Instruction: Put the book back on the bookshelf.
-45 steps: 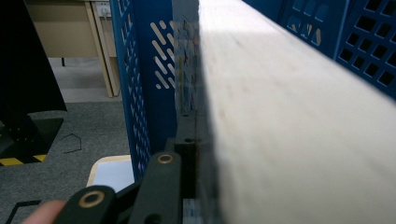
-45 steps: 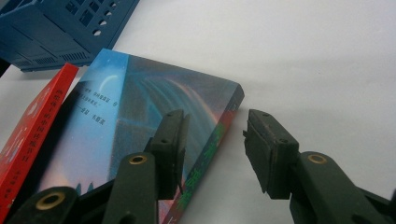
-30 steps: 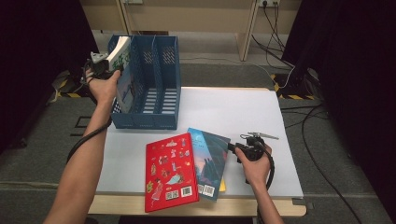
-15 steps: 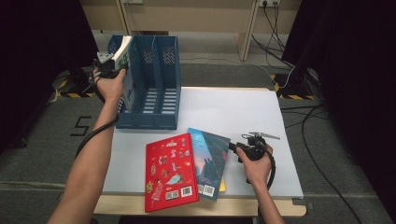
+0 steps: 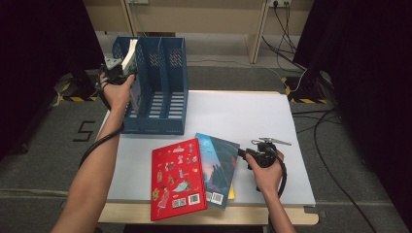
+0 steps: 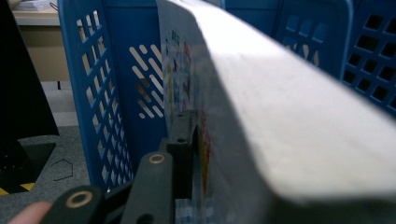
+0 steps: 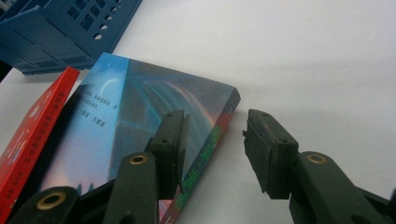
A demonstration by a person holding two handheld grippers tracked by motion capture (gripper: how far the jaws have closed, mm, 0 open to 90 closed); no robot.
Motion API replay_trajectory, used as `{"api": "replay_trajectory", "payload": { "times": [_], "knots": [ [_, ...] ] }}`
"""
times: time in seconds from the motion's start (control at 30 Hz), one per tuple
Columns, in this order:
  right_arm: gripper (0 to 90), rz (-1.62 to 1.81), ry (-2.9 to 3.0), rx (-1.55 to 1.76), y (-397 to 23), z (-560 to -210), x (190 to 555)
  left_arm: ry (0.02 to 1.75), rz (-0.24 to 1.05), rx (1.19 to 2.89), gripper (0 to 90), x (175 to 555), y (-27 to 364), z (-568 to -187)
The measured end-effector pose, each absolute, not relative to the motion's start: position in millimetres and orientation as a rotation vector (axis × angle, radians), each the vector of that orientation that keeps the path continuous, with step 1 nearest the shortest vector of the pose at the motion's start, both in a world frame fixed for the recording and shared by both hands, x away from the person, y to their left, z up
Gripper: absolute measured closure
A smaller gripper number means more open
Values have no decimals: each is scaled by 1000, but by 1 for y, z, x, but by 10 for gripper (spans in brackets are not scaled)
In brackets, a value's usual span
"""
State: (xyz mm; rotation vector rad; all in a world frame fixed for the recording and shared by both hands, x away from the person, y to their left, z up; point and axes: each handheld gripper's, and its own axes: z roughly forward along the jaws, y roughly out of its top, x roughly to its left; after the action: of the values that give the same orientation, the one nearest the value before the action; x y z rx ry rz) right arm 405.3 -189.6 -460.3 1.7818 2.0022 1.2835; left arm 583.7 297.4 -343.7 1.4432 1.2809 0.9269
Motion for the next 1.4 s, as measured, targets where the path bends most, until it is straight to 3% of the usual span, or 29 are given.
{"api": "replay_trajectory", "payload": {
  "times": [0.27, 0.47, 0.8, 1.07, 1.4],
  "knots": [
    [579, 1284, 2003, 1785, -189, -459, 405, 1274, 948, 1463, 628, 560, 295, -338],
    [579, 1280, 2003, 1783, -189, -459, 404, 1301, 935, 1493, 660, 545, 295, -345],
    [579, 1283, 1999, 1786, -188, -459, 404, 1328, 921, 1516, 723, 550, 295, -348],
    [578, 1281, 2004, 1784, -188, -459, 404, 1321, 918, 1528, 723, 553, 297, -348],
    [566, 1290, 1998, 1783, -189, -455, 403, 1298, 901, 1538, 601, 545, 293, -349]
  ]
}}
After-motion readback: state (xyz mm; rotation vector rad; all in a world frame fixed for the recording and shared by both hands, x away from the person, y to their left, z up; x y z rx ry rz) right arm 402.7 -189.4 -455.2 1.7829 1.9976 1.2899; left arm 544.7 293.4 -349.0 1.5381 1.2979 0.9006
